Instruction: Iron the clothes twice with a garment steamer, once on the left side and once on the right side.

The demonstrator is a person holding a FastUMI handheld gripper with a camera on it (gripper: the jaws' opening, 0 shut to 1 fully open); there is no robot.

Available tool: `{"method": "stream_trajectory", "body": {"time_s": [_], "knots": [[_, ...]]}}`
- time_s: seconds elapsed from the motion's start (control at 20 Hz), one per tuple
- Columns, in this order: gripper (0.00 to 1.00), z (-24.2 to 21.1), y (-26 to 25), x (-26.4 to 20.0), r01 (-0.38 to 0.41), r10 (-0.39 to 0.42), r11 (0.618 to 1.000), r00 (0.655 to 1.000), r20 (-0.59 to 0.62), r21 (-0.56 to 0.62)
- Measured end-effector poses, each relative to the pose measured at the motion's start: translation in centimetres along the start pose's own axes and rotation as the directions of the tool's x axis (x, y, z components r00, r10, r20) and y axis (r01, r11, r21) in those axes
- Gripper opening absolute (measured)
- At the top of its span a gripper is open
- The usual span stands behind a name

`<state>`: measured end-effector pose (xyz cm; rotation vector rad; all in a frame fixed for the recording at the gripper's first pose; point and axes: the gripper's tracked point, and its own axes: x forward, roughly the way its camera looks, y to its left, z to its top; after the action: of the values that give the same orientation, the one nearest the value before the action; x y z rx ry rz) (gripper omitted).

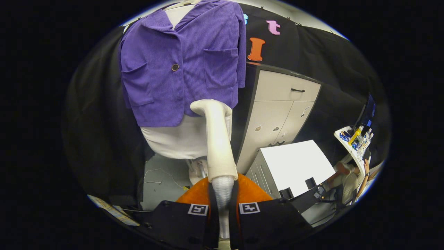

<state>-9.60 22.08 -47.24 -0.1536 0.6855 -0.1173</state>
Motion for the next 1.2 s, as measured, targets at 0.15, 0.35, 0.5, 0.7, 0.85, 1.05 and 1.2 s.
{"method": "stream_trajectory", "body": {"time_s": [0.15,0.35,0.5,0.7,0.85,1.05,1.2], "knots": [[0.19,2.6,-0.1,-1.7,0.002,-0.002,1.0,0.999,0.053,0.004],[0.19,6.7,-0.2,-4.1,0.009,-0.012,1.0,0.99,0.141,0.021],[0.19,10.1,-0.4,-5.7,0.024,-0.028,0.999,0.977,0.212,0.02],[0.19,14.2,0.4,-7.9,0.021,-0.03,0.999,0.957,0.287,0.033],[0.19,17.8,1.2,-9.9,0.024,-0.029,1.0,0.934,0.356,0.017],[0.19,22.3,2.9,-12.4,-0.008,-0.006,1.0,0.897,0.441,0.029],[0.19,25.3,4.7,-14.0,-0.025,0.014,1.0,0.863,0.505,0.016]]}}
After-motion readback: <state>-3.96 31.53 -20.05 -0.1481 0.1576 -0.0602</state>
